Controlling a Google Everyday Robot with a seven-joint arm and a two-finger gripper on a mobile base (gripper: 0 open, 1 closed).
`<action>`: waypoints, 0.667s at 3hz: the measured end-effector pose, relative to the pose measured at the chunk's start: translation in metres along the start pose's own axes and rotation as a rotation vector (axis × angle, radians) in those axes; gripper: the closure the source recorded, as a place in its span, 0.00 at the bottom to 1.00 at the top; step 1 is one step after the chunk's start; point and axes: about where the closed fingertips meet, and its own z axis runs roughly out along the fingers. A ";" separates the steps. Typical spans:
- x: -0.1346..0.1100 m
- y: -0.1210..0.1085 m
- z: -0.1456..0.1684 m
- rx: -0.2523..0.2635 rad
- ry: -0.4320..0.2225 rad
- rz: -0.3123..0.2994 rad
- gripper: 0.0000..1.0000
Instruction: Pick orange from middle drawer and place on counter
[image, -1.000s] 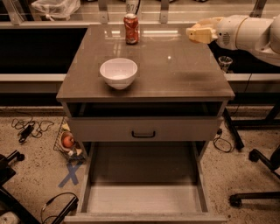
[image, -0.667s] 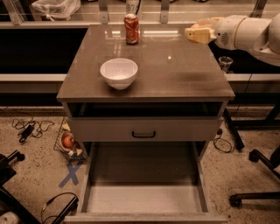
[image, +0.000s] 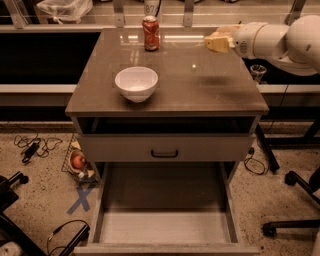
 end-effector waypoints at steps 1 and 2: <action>0.025 -0.004 0.018 0.014 0.034 -0.001 1.00; 0.041 -0.004 0.024 0.017 0.039 0.017 1.00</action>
Offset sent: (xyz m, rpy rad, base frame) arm 0.0217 -0.0091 -0.0630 0.0016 0.0475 -0.0450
